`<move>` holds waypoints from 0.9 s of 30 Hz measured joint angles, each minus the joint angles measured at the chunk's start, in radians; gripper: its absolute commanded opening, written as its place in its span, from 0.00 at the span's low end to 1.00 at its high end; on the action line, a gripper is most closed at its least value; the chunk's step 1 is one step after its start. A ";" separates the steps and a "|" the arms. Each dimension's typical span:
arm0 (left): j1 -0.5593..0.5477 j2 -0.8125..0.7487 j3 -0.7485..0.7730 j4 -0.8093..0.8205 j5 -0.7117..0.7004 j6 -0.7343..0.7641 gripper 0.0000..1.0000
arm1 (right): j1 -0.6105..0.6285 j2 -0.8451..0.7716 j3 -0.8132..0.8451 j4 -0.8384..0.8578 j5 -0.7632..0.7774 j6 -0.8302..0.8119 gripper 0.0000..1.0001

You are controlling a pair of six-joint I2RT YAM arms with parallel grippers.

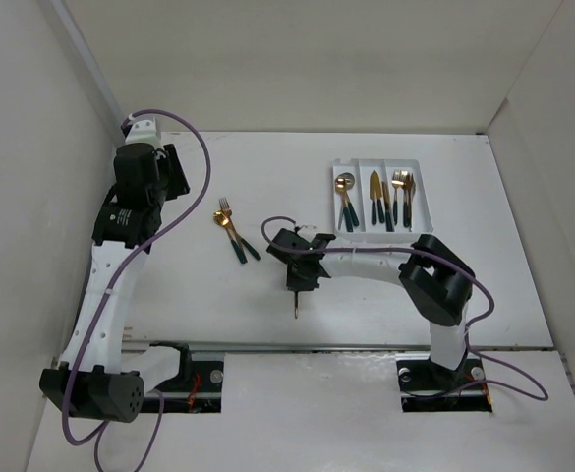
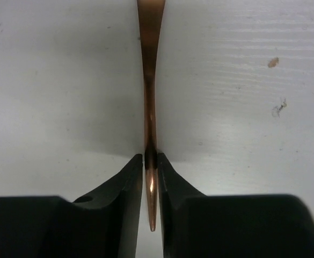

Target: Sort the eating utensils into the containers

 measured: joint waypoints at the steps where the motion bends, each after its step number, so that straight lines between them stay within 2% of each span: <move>1: 0.000 0.001 0.000 0.000 0.000 0.000 0.44 | 0.000 -0.012 -0.021 0.026 -0.006 -0.039 0.27; 3: 0.000 0.004 0.000 0.000 0.001 0.000 0.44 | 0.000 -0.025 -0.045 0.073 -0.024 -0.120 0.37; 4: 0.000 0.005 0.000 0.000 0.001 0.000 0.45 | 0.000 -0.027 -0.049 0.091 -0.029 -0.157 0.45; 10: 0.000 0.006 0.000 0.000 0.001 0.000 0.45 | 0.007 -0.017 -0.037 0.121 -0.038 -0.292 0.47; 19: 0.000 0.006 0.000 0.000 0.001 0.000 0.45 | 0.006 0.013 0.007 0.070 -0.007 -0.338 0.28; 20: 0.000 0.006 0.000 0.000 0.001 0.000 0.45 | 0.007 0.013 0.006 0.068 -0.003 -0.339 0.23; 21: 0.000 0.006 0.000 0.000 0.001 0.000 0.45 | 0.007 0.013 0.005 0.066 0.002 -0.341 0.02; 22: 0.000 0.006 0.000 0.000 0.001 0.000 0.45 | 0.008 0.011 0.003 0.063 0.005 -0.345 0.00; 27: 0.000 0.006 0.000 0.000 0.001 0.000 0.45 | 0.011 0.002 -0.010 0.076 0.006 -0.350 0.00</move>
